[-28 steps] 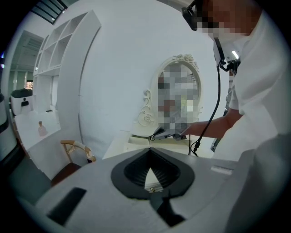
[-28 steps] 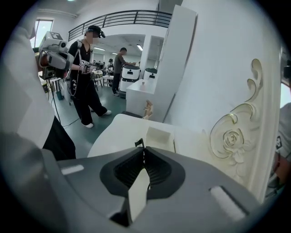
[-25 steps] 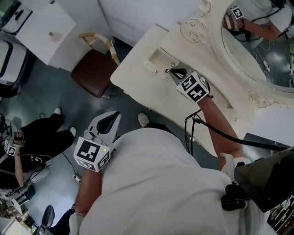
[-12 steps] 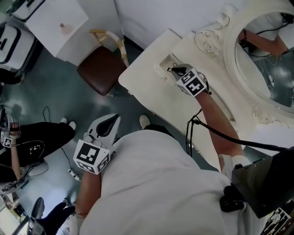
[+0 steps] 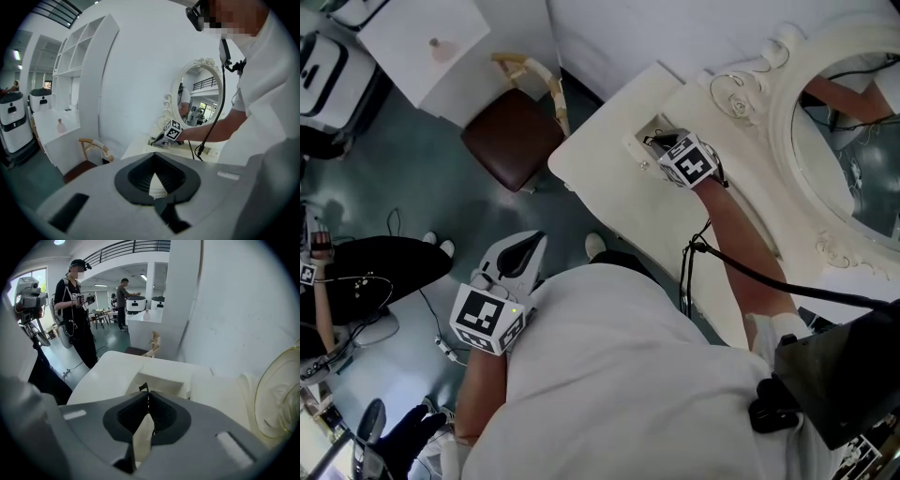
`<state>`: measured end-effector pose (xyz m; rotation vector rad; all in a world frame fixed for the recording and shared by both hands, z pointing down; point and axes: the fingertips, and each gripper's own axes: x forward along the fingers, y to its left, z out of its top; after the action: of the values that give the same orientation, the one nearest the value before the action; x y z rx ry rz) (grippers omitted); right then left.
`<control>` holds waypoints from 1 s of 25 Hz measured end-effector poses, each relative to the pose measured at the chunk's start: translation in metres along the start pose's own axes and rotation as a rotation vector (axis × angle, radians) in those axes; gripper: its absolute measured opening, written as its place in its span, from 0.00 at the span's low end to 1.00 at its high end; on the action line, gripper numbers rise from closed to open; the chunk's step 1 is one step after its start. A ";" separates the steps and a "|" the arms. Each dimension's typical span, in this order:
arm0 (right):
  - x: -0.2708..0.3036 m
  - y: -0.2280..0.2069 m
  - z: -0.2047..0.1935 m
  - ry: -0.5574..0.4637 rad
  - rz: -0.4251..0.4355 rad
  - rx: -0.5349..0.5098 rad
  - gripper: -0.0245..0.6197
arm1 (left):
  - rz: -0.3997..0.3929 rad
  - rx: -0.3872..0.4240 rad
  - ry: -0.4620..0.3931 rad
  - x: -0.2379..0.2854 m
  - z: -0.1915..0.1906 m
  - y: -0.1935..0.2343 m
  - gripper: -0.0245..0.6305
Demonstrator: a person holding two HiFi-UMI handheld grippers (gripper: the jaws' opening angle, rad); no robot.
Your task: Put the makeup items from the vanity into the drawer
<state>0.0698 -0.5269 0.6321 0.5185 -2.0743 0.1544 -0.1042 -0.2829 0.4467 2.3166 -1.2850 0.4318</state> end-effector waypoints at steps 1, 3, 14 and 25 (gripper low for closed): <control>0.003 0.000 -0.001 0.009 0.006 0.002 0.06 | 0.001 -0.003 0.001 0.000 -0.001 0.001 0.04; 0.010 0.000 -0.003 0.028 0.015 0.007 0.06 | 0.002 -0.008 0.003 0.000 -0.002 0.003 0.04; 0.029 -0.001 -0.008 0.088 0.055 0.013 0.06 | 0.015 -0.031 0.013 -0.002 -0.006 0.010 0.04; 0.032 0.003 -0.013 0.119 0.083 0.024 0.09 | 0.009 -0.038 0.022 -0.011 -0.010 0.013 0.04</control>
<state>0.0643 -0.5296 0.6658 0.4278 -1.9807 0.2530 -0.1213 -0.2757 0.4531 2.2696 -1.2820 0.4315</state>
